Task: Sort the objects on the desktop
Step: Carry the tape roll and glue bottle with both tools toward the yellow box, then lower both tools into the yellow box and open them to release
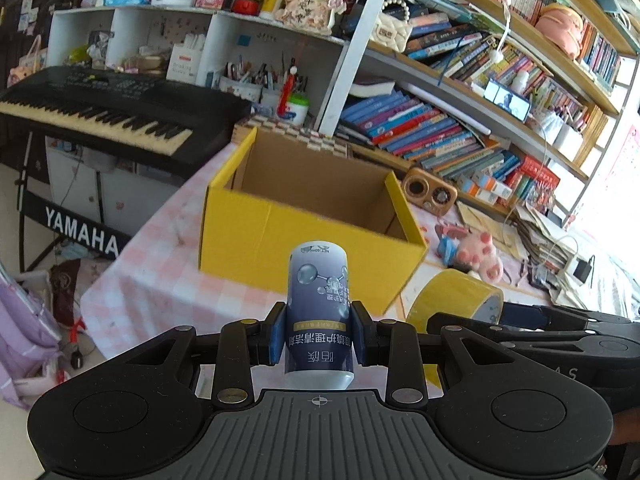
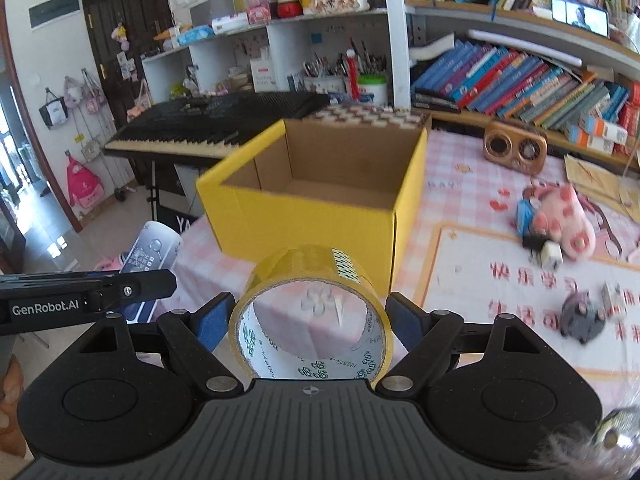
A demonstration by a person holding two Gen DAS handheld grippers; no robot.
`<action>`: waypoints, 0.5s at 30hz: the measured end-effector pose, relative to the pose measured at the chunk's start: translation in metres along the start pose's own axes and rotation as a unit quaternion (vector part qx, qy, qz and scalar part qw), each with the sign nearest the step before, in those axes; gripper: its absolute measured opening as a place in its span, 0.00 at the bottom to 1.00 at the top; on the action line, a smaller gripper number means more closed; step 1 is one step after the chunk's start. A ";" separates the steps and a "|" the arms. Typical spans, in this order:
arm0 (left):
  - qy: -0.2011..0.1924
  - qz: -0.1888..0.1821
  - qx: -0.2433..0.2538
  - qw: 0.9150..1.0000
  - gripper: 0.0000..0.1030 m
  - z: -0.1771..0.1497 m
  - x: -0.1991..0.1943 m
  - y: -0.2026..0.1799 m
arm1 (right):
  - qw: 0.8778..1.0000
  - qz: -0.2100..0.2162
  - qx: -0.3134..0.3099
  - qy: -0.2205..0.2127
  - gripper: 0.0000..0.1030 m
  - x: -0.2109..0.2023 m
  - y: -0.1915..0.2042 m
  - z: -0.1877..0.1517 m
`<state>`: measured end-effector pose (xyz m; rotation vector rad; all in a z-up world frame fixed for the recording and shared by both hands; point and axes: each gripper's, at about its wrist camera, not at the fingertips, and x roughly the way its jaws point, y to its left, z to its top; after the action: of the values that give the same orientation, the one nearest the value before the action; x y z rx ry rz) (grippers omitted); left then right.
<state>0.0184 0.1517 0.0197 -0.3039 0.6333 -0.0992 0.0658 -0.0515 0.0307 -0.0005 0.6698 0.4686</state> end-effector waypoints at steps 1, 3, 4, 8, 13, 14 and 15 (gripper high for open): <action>-0.004 0.000 0.001 1.000 0.30 0.005 0.002 0.000 | 1.000 0.002 0.000 -0.005 0.79 0.002 -0.002 0.006; -0.011 0.002 0.003 1.000 0.30 0.015 0.008 0.000 | 1.000 0.006 -0.001 -0.013 0.79 0.007 -0.005 0.019; -0.014 0.002 0.003 1.000 0.30 0.020 0.011 0.000 | 1.000 0.008 -0.003 -0.017 0.79 0.009 -0.006 0.026; -0.028 0.005 0.010 1.000 0.30 0.042 0.026 -0.002 | 0.999 0.013 -0.012 -0.036 0.79 0.021 -0.014 0.054; -0.047 0.010 0.023 0.999 0.30 0.075 0.047 -0.006 | 0.998 0.019 -0.026 -0.054 0.79 0.044 -0.026 0.091; -0.049 0.011 0.026 0.998 0.30 0.081 0.052 -0.006 | 0.998 0.021 -0.029 -0.056 0.79 0.050 -0.028 0.098; -0.051 0.013 0.028 0.998 0.30 0.086 0.058 -0.007 | 0.998 0.024 -0.032 -0.057 0.79 0.057 -0.031 0.105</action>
<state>0.1161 0.1564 0.0546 -0.2454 0.5329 -0.0761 0.1801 -0.0395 0.0752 -0.0174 0.5435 0.5311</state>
